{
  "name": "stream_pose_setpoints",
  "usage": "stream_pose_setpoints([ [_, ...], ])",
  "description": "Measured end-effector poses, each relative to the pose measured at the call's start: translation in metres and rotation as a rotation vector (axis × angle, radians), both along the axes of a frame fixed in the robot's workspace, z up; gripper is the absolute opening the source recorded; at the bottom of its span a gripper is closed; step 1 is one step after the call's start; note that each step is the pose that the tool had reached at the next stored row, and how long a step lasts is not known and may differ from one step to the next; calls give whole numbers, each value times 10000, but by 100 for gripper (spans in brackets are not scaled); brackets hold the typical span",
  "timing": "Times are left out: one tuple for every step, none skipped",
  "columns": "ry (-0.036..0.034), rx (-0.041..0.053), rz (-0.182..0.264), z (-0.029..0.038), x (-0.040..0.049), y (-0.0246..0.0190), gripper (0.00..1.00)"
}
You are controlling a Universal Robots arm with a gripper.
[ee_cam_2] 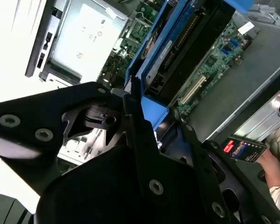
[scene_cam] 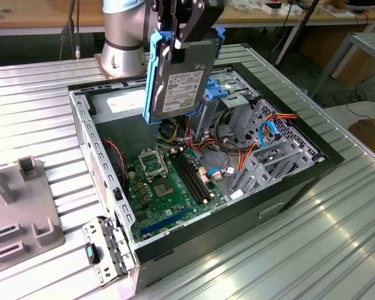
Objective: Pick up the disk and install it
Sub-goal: 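Insert the disk into the insertion slot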
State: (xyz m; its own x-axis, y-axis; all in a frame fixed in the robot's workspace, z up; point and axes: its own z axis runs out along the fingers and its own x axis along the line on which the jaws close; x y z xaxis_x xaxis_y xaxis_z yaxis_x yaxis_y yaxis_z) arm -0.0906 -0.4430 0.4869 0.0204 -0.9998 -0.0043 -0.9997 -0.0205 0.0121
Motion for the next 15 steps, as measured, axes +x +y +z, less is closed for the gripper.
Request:
stream_pose_setpoints([
  [-3, 0, 1, -1, -3, -73, 37],
  [-8, 1, 0, -2, -8, -174, 37],
  [-13, 1, 0, -4, -13, -277, 37],
  [-16, 1, 0, -4, -16, -325, 37],
  [-22, -1, 0, -4, -28, -381, 37],
  [-29, 0, -1, -6, -45, -404, 37],
  [-39, 0, 0, -7, -66, -431, 37],
  [-46, 0, 0, -7, -78, -448, 37],
  [-56, 0, 1, -7, -98, -487, 37],
  [-65, 1, 0, -9, -113, -550, 37],
  [-67, 1, 0, -10, -115, -595, 37],
  [-65, -1, 0, -9, -115, -642, 37],
  [-66, 0, 0, -11, -115, -677, 37],
  [-66, 1, 1, -12, -115, -706, 37],
  [-66, 0, -1, -12, -115, -765, 37],
])
